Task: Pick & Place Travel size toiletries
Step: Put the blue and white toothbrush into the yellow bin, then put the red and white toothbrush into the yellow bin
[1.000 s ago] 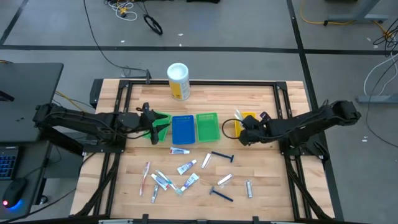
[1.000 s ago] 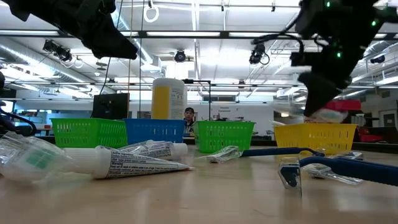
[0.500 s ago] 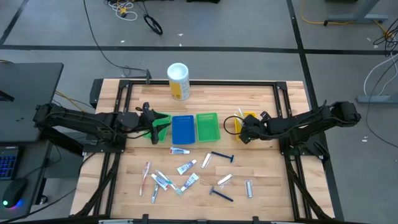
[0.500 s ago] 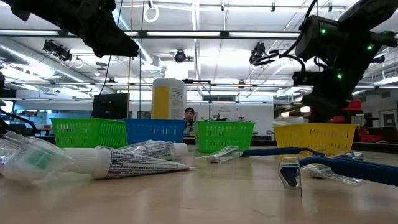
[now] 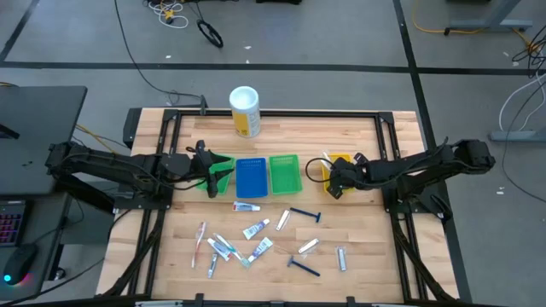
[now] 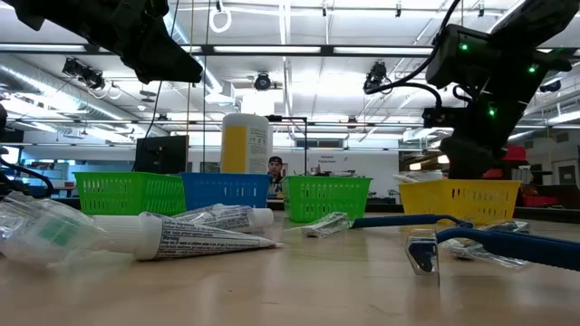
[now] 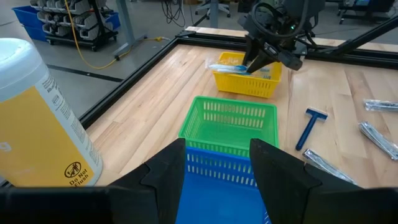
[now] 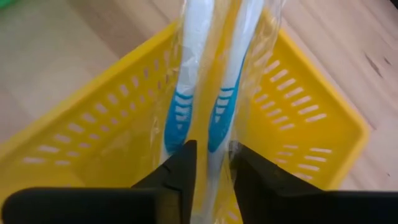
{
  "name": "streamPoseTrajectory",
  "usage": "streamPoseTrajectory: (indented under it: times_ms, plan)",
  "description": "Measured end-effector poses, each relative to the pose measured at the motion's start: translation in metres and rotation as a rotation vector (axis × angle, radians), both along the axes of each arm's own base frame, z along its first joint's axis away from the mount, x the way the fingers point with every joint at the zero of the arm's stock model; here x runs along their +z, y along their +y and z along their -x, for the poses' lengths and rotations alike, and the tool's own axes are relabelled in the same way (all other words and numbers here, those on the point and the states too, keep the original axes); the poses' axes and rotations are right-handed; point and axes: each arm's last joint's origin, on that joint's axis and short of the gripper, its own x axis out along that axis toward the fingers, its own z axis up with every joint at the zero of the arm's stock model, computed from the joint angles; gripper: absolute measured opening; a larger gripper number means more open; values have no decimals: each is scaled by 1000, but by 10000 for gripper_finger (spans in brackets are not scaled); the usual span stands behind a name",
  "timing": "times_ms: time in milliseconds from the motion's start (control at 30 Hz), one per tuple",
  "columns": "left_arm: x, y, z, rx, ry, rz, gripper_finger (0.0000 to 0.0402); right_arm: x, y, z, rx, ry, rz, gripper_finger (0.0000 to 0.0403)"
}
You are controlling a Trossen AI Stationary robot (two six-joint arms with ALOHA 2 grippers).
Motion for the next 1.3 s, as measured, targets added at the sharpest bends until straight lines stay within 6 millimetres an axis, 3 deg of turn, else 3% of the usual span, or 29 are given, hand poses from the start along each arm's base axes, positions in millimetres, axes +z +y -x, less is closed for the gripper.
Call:
streamPoseTrajectory:
  times_ms: [600, 867, 1300]
  plan:
    - [0, 0, 0, 6, -12, 36, 187, 1, 0, 0, -9, -10, -1, 214]
    - [-3, 0, 1, 44, -7, 93, 187, 14, 0, -2, -9, 44, -1, 218]
    - [-18, 1, 9, 120, 101, 233, 187, 48, 1, -25, 55, -50, 11, 218]
